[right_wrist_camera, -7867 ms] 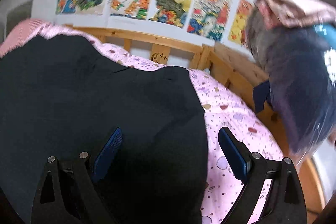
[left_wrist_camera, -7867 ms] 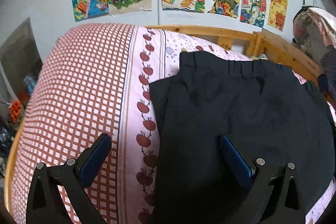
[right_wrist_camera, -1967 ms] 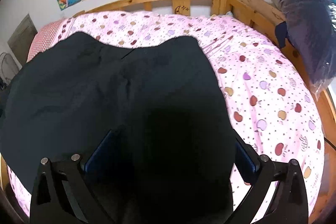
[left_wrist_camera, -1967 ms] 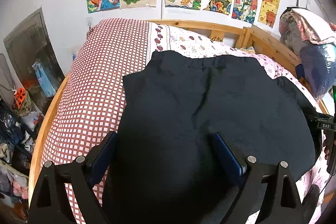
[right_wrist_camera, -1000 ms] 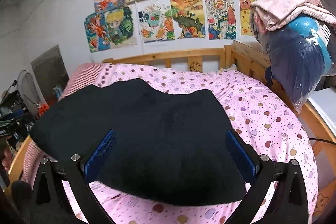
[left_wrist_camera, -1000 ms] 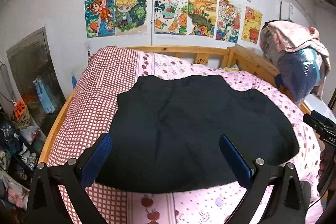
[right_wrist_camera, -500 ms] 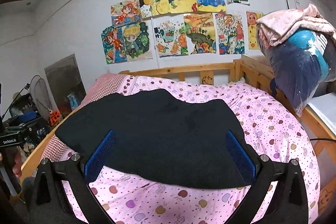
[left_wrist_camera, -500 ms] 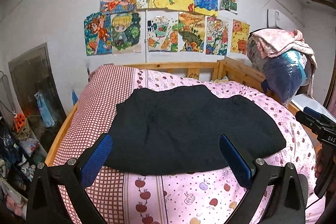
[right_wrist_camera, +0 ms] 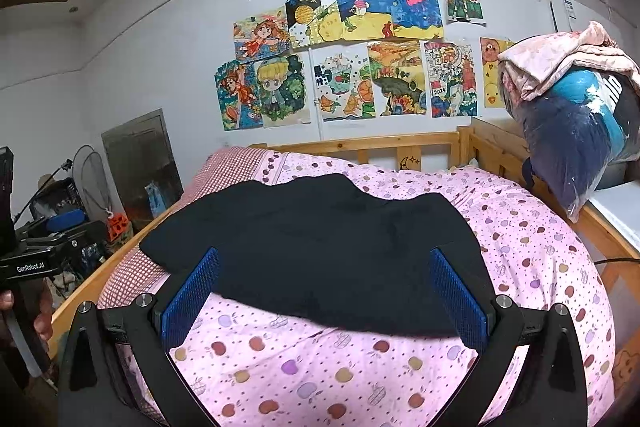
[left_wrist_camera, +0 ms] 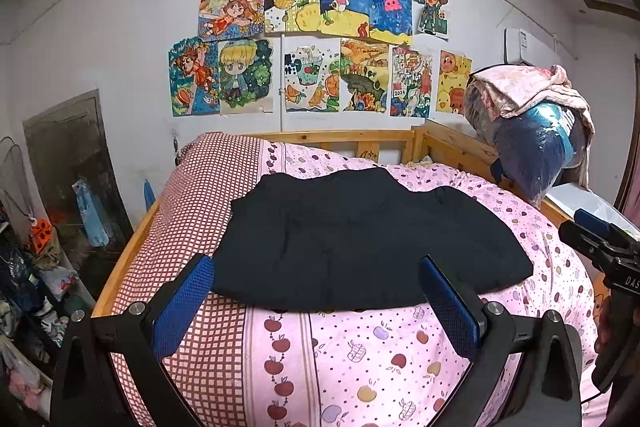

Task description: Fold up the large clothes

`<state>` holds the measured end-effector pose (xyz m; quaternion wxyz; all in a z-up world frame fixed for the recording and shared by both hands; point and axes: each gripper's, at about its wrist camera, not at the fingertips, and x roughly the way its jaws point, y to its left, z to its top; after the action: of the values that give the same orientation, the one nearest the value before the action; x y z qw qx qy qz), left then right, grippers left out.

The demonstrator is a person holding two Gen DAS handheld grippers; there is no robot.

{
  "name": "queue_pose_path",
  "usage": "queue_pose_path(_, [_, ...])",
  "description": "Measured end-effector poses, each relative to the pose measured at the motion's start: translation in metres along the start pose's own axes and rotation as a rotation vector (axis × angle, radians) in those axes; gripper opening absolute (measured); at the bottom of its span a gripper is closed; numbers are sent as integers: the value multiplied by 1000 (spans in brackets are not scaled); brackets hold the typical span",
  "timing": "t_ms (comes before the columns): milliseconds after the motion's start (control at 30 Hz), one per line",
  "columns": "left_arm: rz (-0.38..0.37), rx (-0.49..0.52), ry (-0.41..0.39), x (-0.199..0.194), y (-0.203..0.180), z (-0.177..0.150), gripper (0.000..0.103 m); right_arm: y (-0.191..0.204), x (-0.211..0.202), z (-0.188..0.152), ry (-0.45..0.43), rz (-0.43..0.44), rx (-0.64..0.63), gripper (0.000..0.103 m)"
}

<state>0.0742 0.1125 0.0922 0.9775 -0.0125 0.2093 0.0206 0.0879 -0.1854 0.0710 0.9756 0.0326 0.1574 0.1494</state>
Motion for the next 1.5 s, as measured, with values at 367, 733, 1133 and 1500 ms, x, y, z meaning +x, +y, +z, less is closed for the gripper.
queue_pose_path(367, [6,-4,-18,-20,-1,-19,103,19,-23,-18,-26,7,-24,102])
queue_pose_path(733, [31,-26,-4,-24,6,-46,103,30,-23,-42,-1,-35,-52,102])
queue_pose_path(1133, [40,-33,11,-17,11,-53,103,32,-16,-48,34,-28,-39,102])
queue_pose_path(1500, [42,-32,10,-17,10,-54,103,32,-12,-50,45,-31,-34,102])
